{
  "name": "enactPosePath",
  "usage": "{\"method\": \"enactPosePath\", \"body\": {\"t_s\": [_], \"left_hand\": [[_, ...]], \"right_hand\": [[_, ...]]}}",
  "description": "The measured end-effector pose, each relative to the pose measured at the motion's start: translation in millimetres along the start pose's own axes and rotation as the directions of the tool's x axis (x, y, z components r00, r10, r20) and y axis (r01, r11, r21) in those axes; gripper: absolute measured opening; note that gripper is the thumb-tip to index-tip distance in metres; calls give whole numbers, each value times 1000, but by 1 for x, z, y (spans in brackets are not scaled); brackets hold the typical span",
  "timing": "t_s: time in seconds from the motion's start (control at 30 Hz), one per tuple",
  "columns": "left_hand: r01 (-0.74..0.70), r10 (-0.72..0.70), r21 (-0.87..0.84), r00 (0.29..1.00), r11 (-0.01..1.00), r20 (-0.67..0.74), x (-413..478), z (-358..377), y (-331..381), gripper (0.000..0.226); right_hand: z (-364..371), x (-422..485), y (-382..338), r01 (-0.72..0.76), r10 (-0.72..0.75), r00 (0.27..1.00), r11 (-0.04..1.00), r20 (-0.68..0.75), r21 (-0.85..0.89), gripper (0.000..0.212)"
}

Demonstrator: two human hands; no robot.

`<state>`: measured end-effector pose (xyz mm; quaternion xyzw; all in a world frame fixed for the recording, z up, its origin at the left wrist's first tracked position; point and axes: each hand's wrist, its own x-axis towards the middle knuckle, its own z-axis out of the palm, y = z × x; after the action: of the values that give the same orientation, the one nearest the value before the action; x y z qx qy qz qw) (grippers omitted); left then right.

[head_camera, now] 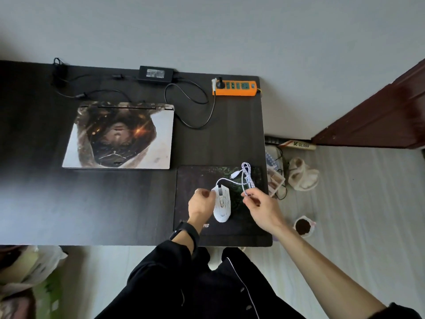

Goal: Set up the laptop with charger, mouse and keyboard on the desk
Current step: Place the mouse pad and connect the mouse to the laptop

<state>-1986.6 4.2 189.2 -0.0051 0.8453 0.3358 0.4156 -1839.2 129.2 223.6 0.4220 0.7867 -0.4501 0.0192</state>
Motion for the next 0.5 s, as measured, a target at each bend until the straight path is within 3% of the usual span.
{"method": "enactPosePath", "body": {"t_s": [0.17, 0.3, 0.4, 0.5], "left_hand": [[-5, 38, -119, 960, 993, 278, -20, 17, 42, 38], [-58, 122, -297, 972, 953, 203, -35, 38, 55, 23], [-255, 273, -158, 956, 954, 110, -47, 49, 57, 18], [-354, 346, 37, 928, 935, 135, -60, 51, 66, 19]], "right_hand": [[-7, -6, 21, 116, -92, 977, 986, 194, -117, 11], [-23, -2, 35, 113, -78, 966, 985, 248, -130, 14], [-45, 14, 35, -87, 67, 987, 988, 145, 130, 17], [-67, 39, 14, -202, 180, 979, 897, 93, 393, 17]]}}
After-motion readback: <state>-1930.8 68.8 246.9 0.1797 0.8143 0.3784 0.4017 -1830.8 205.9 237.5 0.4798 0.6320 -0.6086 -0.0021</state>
